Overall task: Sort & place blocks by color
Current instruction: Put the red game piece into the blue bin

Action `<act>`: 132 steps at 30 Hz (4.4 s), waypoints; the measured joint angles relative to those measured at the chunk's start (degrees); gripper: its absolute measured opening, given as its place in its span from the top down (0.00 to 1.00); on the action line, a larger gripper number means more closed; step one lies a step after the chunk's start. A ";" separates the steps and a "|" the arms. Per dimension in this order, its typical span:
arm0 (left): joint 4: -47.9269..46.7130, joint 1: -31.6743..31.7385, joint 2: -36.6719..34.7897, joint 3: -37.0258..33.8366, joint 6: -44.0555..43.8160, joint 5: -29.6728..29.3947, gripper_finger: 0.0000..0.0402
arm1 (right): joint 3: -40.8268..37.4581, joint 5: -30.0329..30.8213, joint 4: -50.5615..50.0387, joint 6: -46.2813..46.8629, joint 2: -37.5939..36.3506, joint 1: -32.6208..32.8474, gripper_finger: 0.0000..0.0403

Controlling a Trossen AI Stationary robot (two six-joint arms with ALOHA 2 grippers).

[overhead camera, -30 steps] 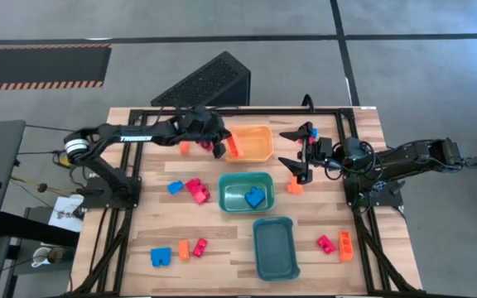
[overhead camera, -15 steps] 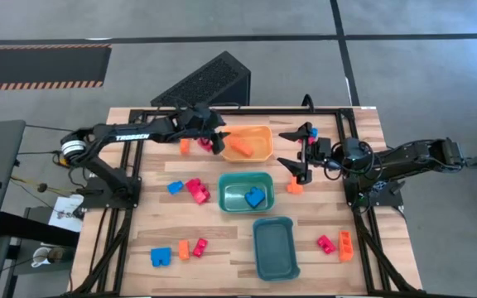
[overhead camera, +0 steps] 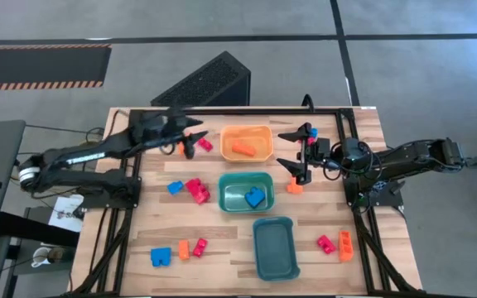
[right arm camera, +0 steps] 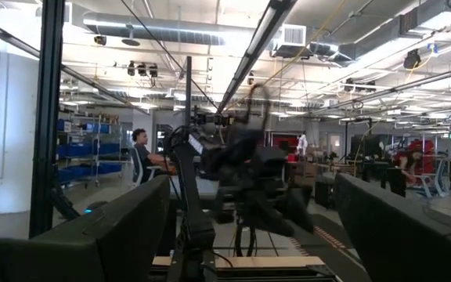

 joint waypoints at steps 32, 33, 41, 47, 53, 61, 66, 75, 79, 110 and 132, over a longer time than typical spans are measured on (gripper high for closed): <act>16.80 -1.66 -13.85 -16.29 3.73 -1.39 0.55 | 22.73 28.23 -78.99 24.33 0.02 -13.04 0.06; 16.75 -1.66 -13.85 -16.29 3.73 -0.94 0.55 | 22.73 27.67 -80.80 26.09 0.37 -14.68 0.06; 16.83 -1.66 -13.85 -16.29 3.71 2.90 0.55 | 21.14 25.29 -86.52 34.89 5.08 -24.20 0.06; 16.64 -1.66 -13.85 -16.29 3.26 3.39 0.55 | 20.59 20.45 -87.09 37.34 12.79 -28.18 0.06; 16.38 -1.66 -13.85 -16.27 3.03 4.23 0.55 | 20.59 20.31 -89.90 39.05 18.70 -29.12 0.06; 15.63 -1.66 -13.85 -16.25 3.36 4.23 0.55 | 20.59 20.87 -93.00 40.52 23.07 -29.55 0.06; 15.60 -1.66 -13.85 -16.25 3.40 4.23 0.55 | 20.59 20.65 -93.00 40.24 25.37 -31.41 0.06; 15.56 -1.66 -13.87 -16.24 3.60 4.26 0.55 | 20.40 14.35 -92.27 38.72 27.64 -32.57 0.06; 15.57 -1.66 -13.87 -16.23 3.60 4.26 0.55 | 20.50 10.42 -91.06 38.73 27.18 -30.69 0.06; 15.65 -1.66 -13.85 -16.23 2.50 4.60 0.55 | 20.60 13.85 -86.22 39.16 32.45 -30.23 0.52; 15.34 -1.66 -13.85 -16.23 1.20 6.05 0.55 | 20.50 4.35 -87.04 38.42 1.90 7.28 0.71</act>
